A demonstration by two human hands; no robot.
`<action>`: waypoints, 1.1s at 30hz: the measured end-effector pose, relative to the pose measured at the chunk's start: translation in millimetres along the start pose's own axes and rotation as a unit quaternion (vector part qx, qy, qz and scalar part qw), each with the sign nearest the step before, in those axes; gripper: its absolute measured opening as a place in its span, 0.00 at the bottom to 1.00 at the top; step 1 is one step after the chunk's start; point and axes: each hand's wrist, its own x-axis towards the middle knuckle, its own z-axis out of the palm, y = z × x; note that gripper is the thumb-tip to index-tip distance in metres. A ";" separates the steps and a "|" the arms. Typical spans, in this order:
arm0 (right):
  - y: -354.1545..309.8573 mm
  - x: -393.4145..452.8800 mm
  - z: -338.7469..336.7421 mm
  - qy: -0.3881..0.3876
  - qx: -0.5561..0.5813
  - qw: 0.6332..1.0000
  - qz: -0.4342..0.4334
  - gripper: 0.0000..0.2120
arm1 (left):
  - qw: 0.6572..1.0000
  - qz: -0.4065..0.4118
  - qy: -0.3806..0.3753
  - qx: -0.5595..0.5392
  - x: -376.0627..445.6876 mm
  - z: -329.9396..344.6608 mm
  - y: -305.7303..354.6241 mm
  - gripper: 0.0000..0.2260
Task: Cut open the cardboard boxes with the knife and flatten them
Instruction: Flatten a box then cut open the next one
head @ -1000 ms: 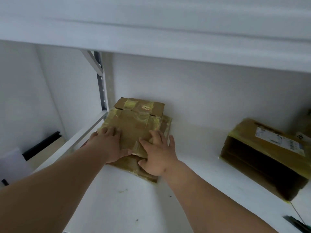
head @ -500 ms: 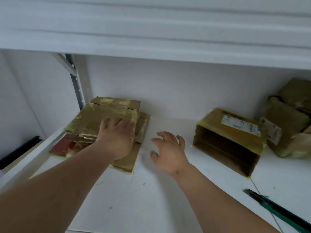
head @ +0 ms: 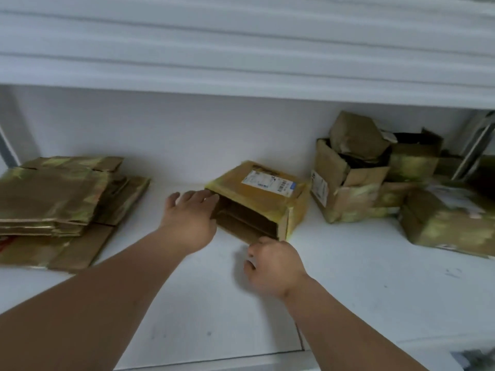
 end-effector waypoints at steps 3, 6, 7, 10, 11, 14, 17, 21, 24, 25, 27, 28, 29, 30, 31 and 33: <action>35.6 -21.7 0.0 -0.035 -0.019 0.999 -0.006 0.10 | 1.000 -0.006 0.009 -0.007 5.8 7.7 41.7 0.28; 67.3 -38.7 2.1 -0.057 -0.030 0.998 -0.003 0.20 | 1.000 0.003 0.027 -0.004 10.0 15.0 74.5 0.28; 77.0 -42.8 1.7 -0.062 -0.028 0.998 -0.004 0.21 | 0.999 0.009 0.040 -0.004 11.2 17.1 83.8 0.26; 100.6 -50.9 -1.5 -0.077 -0.031 0.996 -0.024 0.22 | 0.995 0.030 0.093 -0.027 15.3 19.3 109.1 0.28; 106.8 -52.3 -2.8 -0.083 -0.029 0.996 -0.028 0.24 | 0.994 0.032 0.094 -0.033 17.5 19.7 116.4 0.30; 119.7 -53.8 -4.5 -0.107 -0.022 0.993 -0.038 0.29 | 0.998 0.009 0.059 -0.031 26.9 21.7 134.4 0.30; 131.5 -52.4 -1.7 -0.110 -0.004 0.993 -0.048 0.26 | 1.000 0.005 0.019 0.011 36.7 25.3 143.4 0.28; 154.4 -47.9 -1.2 -0.076 -0.003 0.997 -0.022 0.19 | 1.000 -0.006 0.004 0.029 42.1 25.5 148.4 0.25; 170.8 -47.0 -4.1 -0.056 -0.029 0.997 0.040 0.16 | 0.999 -0.017 0.001 0.036 44.0 23.9 152.3 0.25; 174.6 -46.5 -4.5 -0.048 -0.044 0.996 0.064 0.16 | 0.999 -0.021 -0.006 0.038 44.0 23.7 153.8 0.26; 180.2 -44.4 -3.3 -0.041 -0.071 0.990 0.112 0.18 | 0.998 -0.026 -0.013 0.048 43.6 21.8 157.3 0.28; 182.2 -43.2 -2.2 -0.041 -0.079 0.987 0.133 0.17 | 0.998 -0.024 -0.011 0.055 42.9 20.5 158.8 0.29; 183.6 -42.5 -0.7 -0.041 -0.084 0.984 0.148 0.16 | 0.998 -0.018 -0.010 0.063 41.8 19.1 159.3 0.29; 184.0 -42.1 0.2 -0.042 -0.087 0.983 0.159 0.16 | 0.997 -0.010 -0.010 0.073 40.8 17.2 159.1 0.29; 183.6 -41.9 1.0 -0.043 -0.087 0.982 0.163 0.17 | 0.997 -0.003 -0.012 0.081 39.9 15.4 157.3 0.30; 180.5 -42.5 1.0 -0.027 -0.077 0.984 0.158 0.21 | 0.996 0.004 -0.005 0.089 38.8 13.4 149.7 0.29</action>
